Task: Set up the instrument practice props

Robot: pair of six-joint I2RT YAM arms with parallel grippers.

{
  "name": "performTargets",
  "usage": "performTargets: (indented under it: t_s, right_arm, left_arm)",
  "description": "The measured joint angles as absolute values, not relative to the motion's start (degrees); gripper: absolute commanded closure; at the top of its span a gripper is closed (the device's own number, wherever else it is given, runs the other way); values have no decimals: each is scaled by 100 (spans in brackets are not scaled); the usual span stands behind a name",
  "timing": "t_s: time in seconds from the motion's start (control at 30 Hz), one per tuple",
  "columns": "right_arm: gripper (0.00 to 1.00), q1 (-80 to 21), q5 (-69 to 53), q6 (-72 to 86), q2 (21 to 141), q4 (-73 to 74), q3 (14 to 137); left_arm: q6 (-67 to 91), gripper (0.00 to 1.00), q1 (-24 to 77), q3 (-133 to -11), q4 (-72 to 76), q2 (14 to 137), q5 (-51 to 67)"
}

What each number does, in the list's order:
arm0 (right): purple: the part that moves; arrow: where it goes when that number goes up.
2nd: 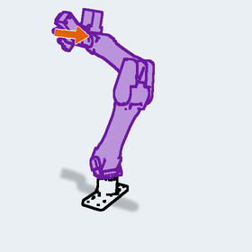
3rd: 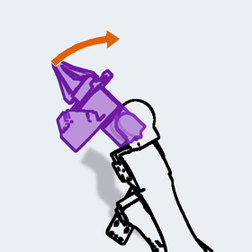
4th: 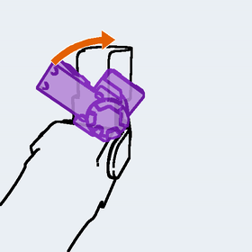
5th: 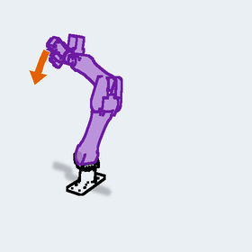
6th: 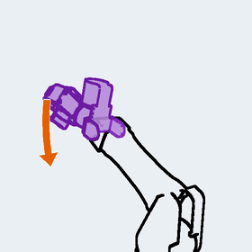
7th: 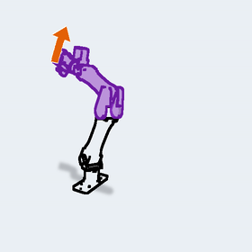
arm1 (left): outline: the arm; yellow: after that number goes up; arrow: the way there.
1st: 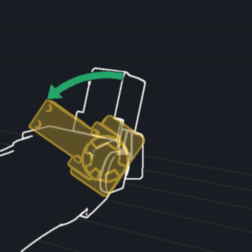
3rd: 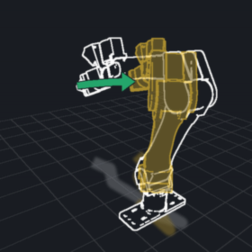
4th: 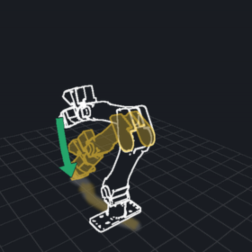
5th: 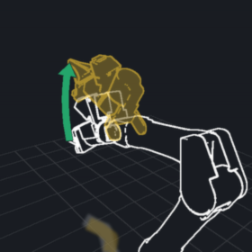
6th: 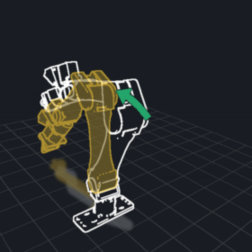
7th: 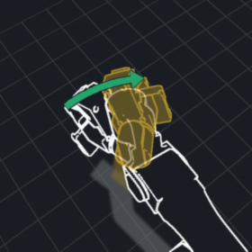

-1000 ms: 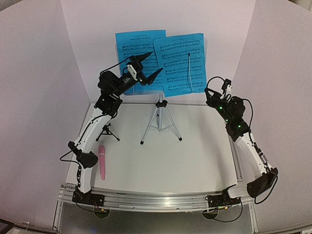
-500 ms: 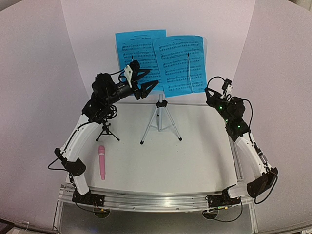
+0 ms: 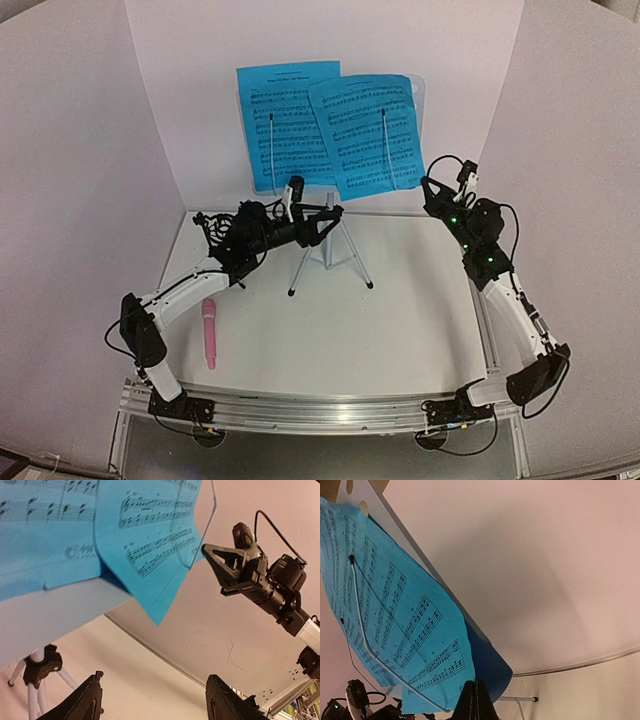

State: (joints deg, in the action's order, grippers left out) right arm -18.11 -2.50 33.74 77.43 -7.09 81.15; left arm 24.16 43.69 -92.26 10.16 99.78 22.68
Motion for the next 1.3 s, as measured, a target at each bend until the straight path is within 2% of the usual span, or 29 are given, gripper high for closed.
performTargets:
  t_s: [0.2,0.53,0.67,0.83,1.1,1.3]
  right_arm:
    - [100,-1811,-238,3374,7743,-802,8053]
    - [100,-1811,-237,3367,7743,-879,8053]
    - [100,-1811,-238,3360,7743,-926,8053]
    - [100,-1811,-239,3350,7743,-945,8053]
    - [100,-1811,-239,3350,7743,-955,8053]
    - [100,-1811,-239,3350,7743,-985,8053]
  left_arm:
    - [2723,38,4549,-9435,1722,10271,2204]
    - [3016,48,4593,-10079,1908,10763,1797]
    - [3044,60,4595,-10125,1903,10803,1696]
    - [3177,68,4598,-10279,1811,10886,1687]
    - [3289,99,4598,-10455,1644,10957,1700]
    - [3255,100,4598,-10711,1367,11056,1615]
